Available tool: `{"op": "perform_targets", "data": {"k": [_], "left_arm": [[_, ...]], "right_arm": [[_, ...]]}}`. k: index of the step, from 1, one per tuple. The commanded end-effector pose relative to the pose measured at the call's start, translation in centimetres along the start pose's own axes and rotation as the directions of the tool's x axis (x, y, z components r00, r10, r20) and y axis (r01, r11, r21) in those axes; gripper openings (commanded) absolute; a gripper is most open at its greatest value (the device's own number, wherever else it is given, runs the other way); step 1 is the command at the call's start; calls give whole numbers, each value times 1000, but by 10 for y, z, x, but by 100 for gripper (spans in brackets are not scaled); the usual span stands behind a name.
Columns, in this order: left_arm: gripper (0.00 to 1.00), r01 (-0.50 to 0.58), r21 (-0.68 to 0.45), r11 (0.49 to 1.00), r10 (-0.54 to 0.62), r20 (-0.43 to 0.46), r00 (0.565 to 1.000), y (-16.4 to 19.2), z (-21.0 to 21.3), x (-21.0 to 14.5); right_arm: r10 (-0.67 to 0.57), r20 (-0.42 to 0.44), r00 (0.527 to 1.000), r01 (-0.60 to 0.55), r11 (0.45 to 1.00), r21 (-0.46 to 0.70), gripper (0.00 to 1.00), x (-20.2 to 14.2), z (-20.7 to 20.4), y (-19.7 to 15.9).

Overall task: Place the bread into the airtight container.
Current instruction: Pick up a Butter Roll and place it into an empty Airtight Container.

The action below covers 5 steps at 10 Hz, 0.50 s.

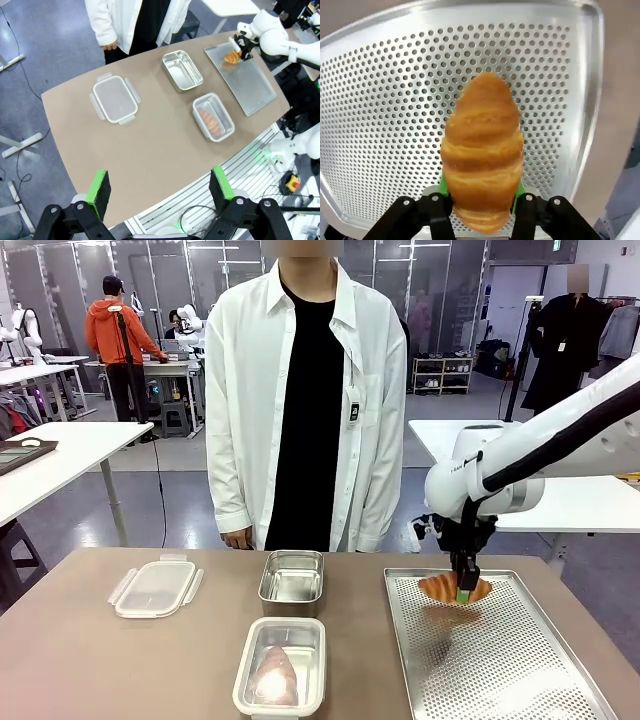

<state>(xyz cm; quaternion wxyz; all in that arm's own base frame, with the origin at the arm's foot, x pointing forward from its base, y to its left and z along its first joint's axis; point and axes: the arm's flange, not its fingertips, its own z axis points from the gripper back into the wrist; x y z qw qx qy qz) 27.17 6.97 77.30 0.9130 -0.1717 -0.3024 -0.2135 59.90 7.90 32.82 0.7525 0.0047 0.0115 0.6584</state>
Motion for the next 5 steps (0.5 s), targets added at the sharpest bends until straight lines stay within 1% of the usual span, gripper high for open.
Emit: {"op": "perform_targets", "data": {"k": [1,3,4,5], "left_arm": [[100,19,-16,1000,-19,1,1000,0,1,0],[100,19,-16,1000,-19,1,1000,0,1,0],[100,19,-16,1000,-19,1,1000,0,1,0],[100,19,-16,1000,-19,1,1000,0,1,0]], "right_arm": [[-18,24,1000,19,998,-53,50,14,32,20],[-27,50,998,30,997,-65,50,40,58,36],[-51,64,997,55,996,-69,50,63,69,46],[-68,53,996,72,995,-72,50,88,74,57]]}}
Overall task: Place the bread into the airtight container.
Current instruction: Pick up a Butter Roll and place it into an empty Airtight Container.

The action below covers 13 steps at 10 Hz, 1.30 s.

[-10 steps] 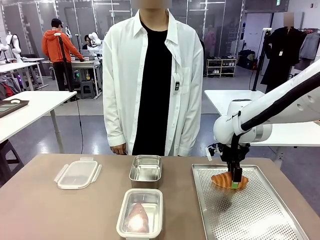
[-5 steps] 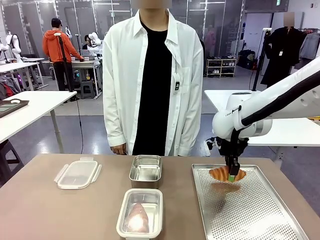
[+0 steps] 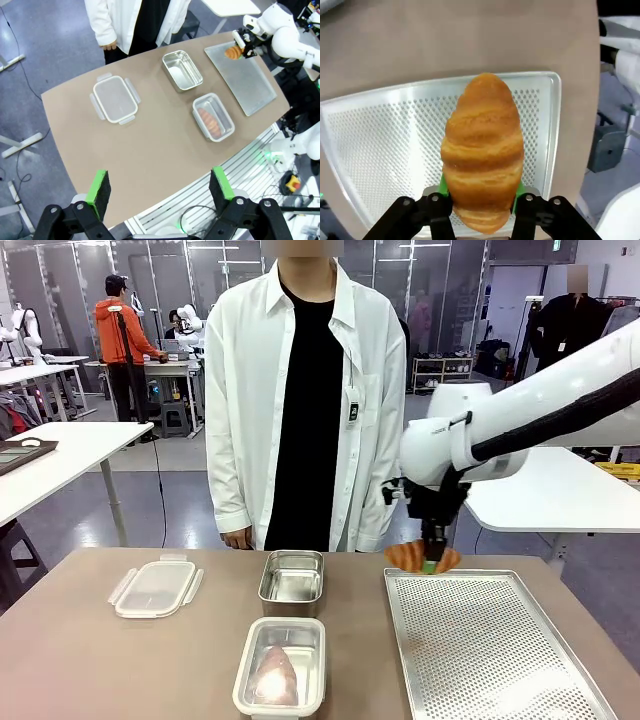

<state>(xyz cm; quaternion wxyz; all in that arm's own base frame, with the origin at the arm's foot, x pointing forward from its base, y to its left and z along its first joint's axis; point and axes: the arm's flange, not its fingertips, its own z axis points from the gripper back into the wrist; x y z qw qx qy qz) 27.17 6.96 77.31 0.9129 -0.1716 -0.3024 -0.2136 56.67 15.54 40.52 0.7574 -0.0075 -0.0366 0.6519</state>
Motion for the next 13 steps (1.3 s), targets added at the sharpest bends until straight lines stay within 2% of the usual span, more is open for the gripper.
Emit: {"op": "perform_targets", "data": {"k": [1,4,7,8,9,13], "left_arm": [[100,19,-16,1000,-19,1,1000,0,1,0],[100,19,-16,1000,-19,1,1000,0,1,0],[100,19,-16,1000,-19,1,1000,0,1,0],[100,19,-16,1000,-19,1,1000,0,1,0],[100,19,-16,1000,-19,1,1000,0,1,0],[100,19,-16,1000,-19,1,1000,0,1,0]], "right_arm": [[-57,-1,998,57,998,-7,50,47,1,24],[-22,44,999,23,1000,-5,50,139,0,54],[13,35,999,-13,1000,-1,50,185,-5,65],[31,50,998,-32,999,22,50,191,-9,67],[30,58,998,-31,999,12,50,180,-5,77],[30,58,998,-31,999,12,50,180,-5,77]]}}
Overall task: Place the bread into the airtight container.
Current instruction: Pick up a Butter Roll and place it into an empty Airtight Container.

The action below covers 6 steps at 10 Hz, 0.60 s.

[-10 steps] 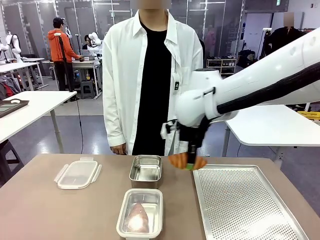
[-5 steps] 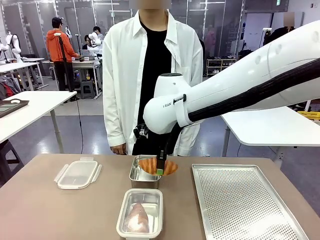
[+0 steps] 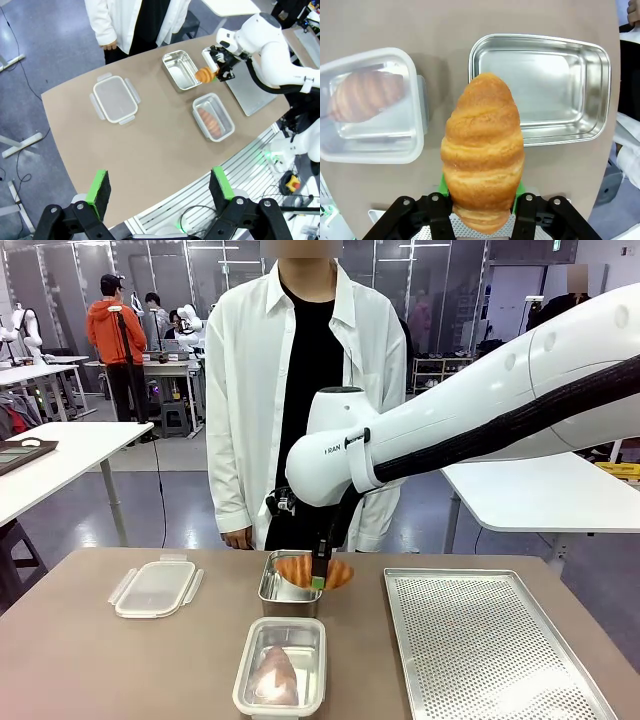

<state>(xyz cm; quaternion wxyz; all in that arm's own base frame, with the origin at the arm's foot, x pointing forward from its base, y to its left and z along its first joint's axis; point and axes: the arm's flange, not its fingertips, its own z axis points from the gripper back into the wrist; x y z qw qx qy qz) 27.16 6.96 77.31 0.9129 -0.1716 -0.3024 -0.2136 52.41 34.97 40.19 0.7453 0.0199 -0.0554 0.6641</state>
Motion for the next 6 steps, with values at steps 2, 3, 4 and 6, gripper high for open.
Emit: {"op": "perform_targets", "data": {"k": [2,3,4,6], "left_arm": [[100,19,-16,1000,-19,1,1000,0,1,0],[100,19,-16,1000,-19,1,1000,0,1,0],[100,19,-16,1000,-19,1,1000,0,1,0],[100,19,-16,1000,-19,1,1000,0,1,0]], "right_arm": [[0,0,1000,0,1000,0,51,0,0,0],[-65,-9,998,64,996,-69,51,2,-2,-6],[-133,48,990,137,986,-96,51,9,-2,-9],[-356,164,920,373,924,-88,51,17,15,-20]]}}
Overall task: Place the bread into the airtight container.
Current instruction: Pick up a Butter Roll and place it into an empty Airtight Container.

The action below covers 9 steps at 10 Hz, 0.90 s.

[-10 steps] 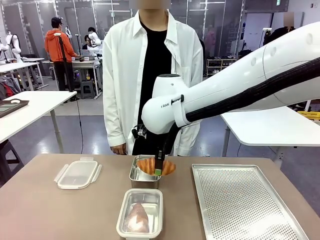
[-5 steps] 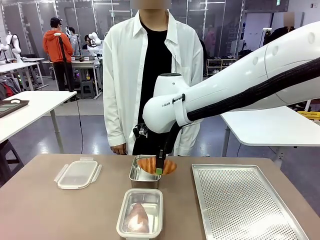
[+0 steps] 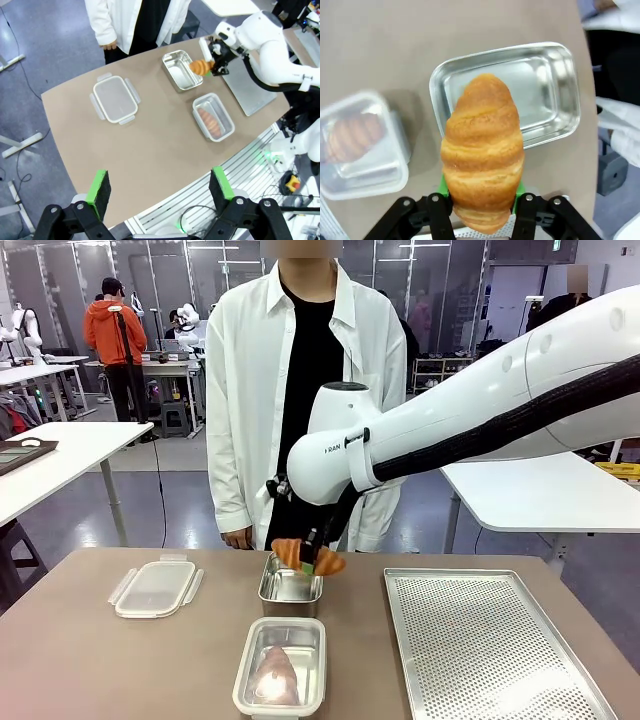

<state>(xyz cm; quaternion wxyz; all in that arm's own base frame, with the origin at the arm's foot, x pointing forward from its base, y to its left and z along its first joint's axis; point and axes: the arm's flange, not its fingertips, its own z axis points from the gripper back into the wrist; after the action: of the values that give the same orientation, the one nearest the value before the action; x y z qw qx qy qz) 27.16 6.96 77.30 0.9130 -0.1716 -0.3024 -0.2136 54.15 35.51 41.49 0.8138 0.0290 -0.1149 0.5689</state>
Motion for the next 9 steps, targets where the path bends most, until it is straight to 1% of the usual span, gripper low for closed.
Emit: {"op": "perform_targets", "data": {"k": [1,2,3,5,6,7,8,9], "left_arm": [[100,19,-16,1000,-19,1,1000,0,1,0],[100,19,-16,1000,-19,1,1000,0,1,0],[100,19,-16,1000,-19,1,1000,0,1,0],[100,19,-16,1000,-19,1,1000,0,1,0],[100,19,-16,1000,-19,1,1000,0,1,0],[100,19,-16,1000,-19,1,1000,0,1,0],[100,19,-16,1000,-19,1,1000,0,1,0],[100,19,-16,1000,-19,1,1000,0,1,0]], "right_arm": [[-276,117,954,279,960,-9,51,16,8,-4],[-381,167,909,388,921,-12,51,21,11,-6],[-484,179,857,490,872,9,51,25,13,-7],[-647,168,744,652,758,34,51,26,1,-11],[-718,118,686,713,696,83,51,24,-7,-15],[-768,105,632,761,641,100,51,21,-16,-21],[-795,80,602,789,607,96,51,19,-28,-25],[-808,77,584,803,589,90,51,19,-36,-28]]}}
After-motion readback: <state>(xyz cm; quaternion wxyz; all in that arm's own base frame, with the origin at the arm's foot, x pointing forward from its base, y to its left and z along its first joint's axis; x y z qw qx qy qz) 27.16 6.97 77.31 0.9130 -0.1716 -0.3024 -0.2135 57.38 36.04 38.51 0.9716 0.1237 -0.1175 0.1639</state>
